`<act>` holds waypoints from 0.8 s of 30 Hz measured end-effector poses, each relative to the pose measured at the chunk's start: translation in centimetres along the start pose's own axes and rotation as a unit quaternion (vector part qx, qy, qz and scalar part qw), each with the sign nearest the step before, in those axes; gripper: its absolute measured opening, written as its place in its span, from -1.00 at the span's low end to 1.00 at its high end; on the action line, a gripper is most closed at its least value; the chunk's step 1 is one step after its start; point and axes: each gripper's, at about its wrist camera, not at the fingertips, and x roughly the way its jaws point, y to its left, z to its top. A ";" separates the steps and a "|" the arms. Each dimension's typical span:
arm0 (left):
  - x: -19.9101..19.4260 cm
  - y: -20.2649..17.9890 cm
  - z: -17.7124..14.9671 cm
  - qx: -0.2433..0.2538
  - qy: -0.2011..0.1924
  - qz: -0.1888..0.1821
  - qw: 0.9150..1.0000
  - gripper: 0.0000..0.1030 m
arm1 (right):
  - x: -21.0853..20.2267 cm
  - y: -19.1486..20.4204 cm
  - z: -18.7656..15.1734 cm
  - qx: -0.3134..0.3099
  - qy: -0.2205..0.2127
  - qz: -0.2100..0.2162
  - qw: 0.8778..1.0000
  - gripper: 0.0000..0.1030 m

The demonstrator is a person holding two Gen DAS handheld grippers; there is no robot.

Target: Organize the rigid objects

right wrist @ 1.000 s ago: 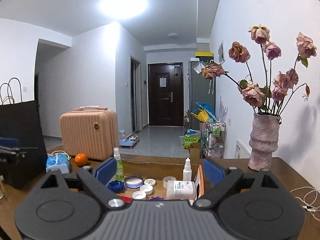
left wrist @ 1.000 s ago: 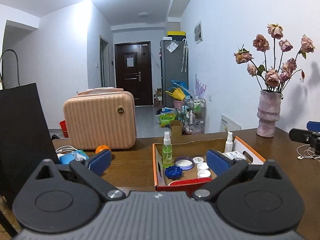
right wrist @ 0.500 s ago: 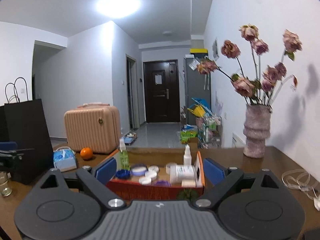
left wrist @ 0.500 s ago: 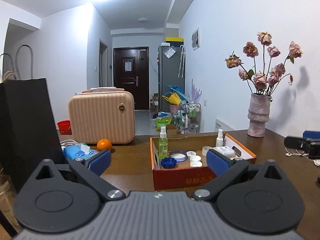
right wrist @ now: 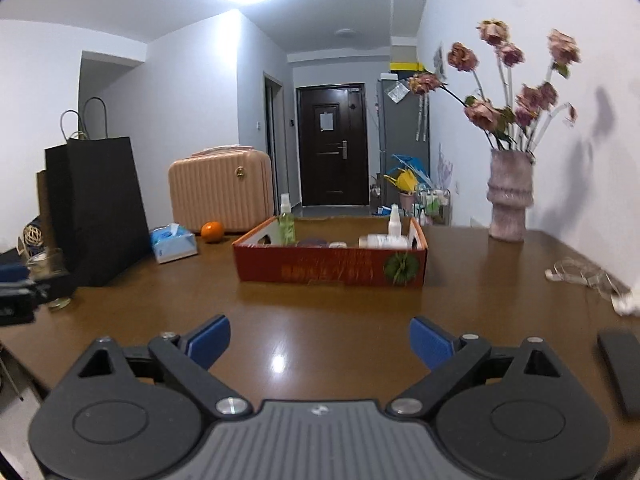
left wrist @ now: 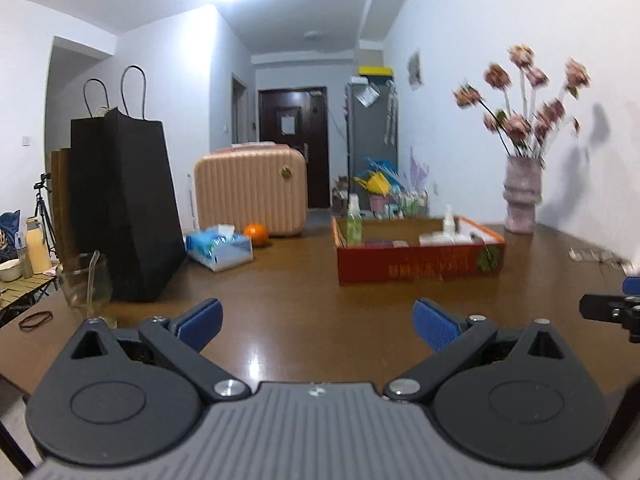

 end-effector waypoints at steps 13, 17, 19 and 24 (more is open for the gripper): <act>-3.9 -2.3 -1.9 0.015 -0.007 -0.015 1.000 1.00 | -5.1 2.3 -4.7 -0.003 0.037 -0.008 0.999 0.88; -3.8 -2.2 -1.8 0.012 -0.008 -0.012 1.000 1.00 | -5.3 2.3 -4.5 -0.004 0.030 -0.012 0.999 0.96; -3.7 -2.2 -1.8 0.011 -0.008 -0.009 1.000 1.00 | -5.2 2.4 -4.4 -0.005 0.032 -0.018 0.999 0.99; -3.8 -2.2 -1.9 0.014 -0.010 -0.010 1.000 1.00 | -5.2 2.4 -4.0 -0.006 0.024 -0.015 1.000 0.99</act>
